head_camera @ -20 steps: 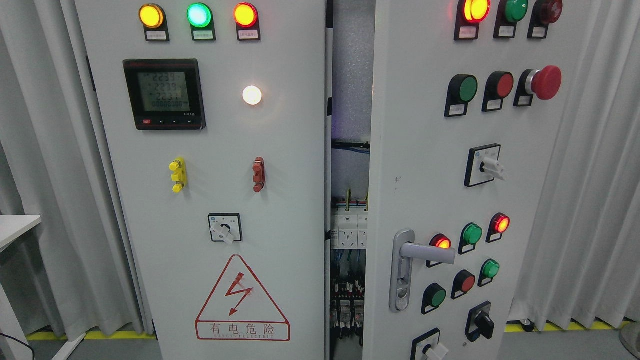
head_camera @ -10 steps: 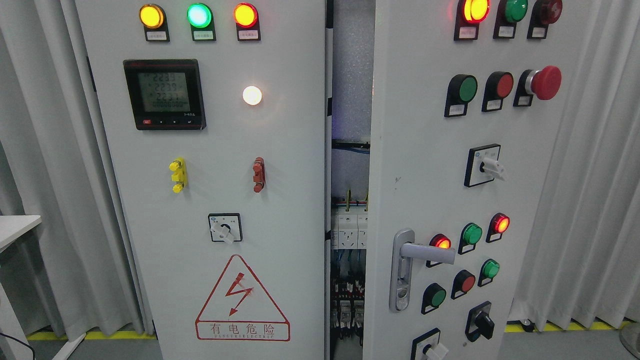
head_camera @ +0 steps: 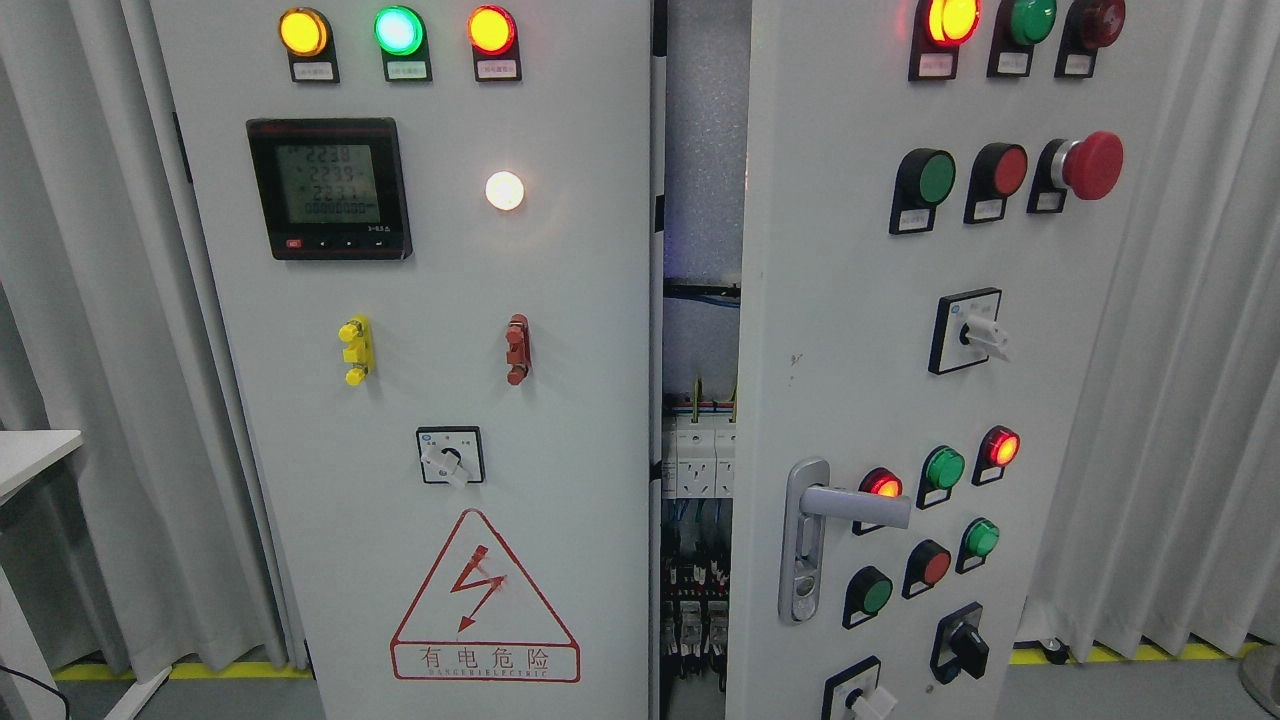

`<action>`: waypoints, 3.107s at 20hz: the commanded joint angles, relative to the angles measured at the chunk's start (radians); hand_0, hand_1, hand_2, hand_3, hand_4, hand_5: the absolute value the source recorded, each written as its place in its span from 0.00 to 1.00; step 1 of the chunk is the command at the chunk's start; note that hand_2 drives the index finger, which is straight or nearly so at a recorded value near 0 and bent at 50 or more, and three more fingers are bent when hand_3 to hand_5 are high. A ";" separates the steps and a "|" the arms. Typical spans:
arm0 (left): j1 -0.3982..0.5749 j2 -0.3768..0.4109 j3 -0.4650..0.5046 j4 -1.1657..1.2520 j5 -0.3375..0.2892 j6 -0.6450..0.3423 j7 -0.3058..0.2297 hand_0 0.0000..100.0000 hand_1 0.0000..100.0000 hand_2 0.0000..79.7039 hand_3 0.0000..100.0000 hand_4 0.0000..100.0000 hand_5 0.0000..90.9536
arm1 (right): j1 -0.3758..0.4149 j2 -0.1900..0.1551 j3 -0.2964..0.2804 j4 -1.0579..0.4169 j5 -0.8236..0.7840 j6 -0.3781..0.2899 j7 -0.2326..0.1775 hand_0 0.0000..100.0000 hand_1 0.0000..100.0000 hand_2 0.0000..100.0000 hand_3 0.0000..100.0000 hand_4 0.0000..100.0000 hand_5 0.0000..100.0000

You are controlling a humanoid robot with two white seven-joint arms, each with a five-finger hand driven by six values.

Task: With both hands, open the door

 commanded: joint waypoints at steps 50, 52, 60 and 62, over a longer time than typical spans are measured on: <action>-1.004 0.264 -0.148 -1.004 0.889 0.962 -0.159 0.29 0.00 0.03 0.03 0.03 0.00 | -0.008 -0.002 0.000 -0.029 0.000 0.001 0.000 0.22 0.00 0.00 0.00 0.00 0.00; -1.026 0.255 -0.148 -0.984 0.887 1.000 -0.159 0.29 0.00 0.03 0.03 0.03 0.00 | -0.008 0.000 0.000 -0.029 0.000 0.001 0.000 0.22 0.00 0.00 0.00 0.00 0.00; -1.182 0.226 -0.242 -0.863 0.908 1.008 -0.155 0.29 0.00 0.03 0.03 0.03 0.00 | -0.008 0.000 0.000 -0.028 0.000 0.001 0.000 0.22 0.00 0.00 0.00 0.00 0.00; -1.228 0.243 -0.296 -0.821 0.959 0.966 -0.139 0.29 0.00 0.03 0.03 0.03 0.00 | -0.008 -0.002 0.000 -0.028 -0.001 0.001 0.000 0.22 0.00 0.00 0.00 0.00 0.00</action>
